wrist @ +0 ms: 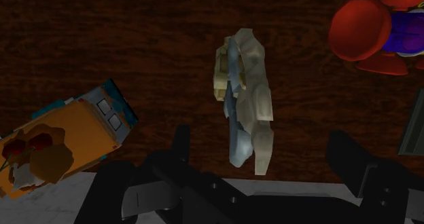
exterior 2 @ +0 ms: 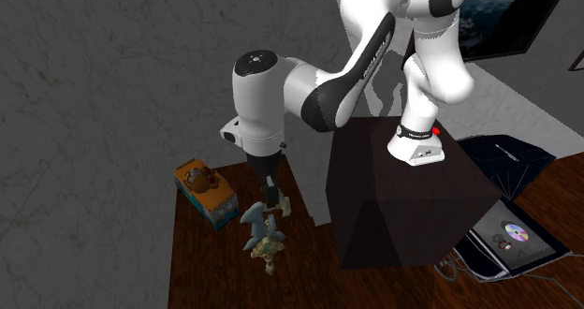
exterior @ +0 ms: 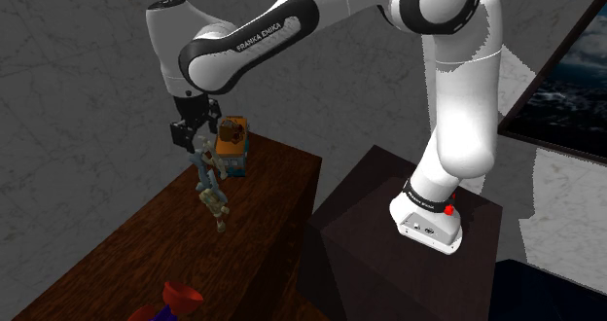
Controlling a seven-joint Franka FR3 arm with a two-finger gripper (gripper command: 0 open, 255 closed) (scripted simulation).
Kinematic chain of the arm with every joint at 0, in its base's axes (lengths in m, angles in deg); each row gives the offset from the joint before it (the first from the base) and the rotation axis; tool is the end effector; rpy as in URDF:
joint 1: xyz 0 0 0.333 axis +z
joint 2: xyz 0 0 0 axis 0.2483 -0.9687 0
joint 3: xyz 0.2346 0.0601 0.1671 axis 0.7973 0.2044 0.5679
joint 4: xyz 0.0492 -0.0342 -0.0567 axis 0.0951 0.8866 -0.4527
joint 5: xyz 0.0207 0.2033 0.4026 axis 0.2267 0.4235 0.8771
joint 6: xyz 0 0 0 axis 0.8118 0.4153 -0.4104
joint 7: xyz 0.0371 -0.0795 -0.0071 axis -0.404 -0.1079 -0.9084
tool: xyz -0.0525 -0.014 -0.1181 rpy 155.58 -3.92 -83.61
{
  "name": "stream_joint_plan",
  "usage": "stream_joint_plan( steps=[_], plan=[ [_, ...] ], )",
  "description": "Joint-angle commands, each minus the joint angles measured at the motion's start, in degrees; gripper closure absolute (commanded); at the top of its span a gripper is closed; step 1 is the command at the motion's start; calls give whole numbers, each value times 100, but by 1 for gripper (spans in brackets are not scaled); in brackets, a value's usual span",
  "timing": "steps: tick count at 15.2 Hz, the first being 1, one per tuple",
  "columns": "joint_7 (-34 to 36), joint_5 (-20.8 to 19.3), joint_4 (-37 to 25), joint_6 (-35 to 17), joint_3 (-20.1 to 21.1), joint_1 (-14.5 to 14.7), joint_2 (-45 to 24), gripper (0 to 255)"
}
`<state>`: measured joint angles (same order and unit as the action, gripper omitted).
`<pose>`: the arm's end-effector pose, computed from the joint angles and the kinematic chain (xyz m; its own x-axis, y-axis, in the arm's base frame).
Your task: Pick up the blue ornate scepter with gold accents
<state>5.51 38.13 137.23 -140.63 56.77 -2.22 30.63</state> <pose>0.5907 0.3829 0.2892 0.9702 0.2419 0.0116 0.2416 -0.9701 0.0228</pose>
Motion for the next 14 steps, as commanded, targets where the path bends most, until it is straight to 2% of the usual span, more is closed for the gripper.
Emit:
stream_joint_plan(
  steps=[1,2,11,14],
  plan=[
    [6,-9,20,-39,-5,1,-17,0],
    [5,-8,26,-41,-5,-1,-12,255],
    [6,-9,20,-39,-5,1,-17,255],
    [-30,42,-84,150,20,-11,76,255]
  ],
)
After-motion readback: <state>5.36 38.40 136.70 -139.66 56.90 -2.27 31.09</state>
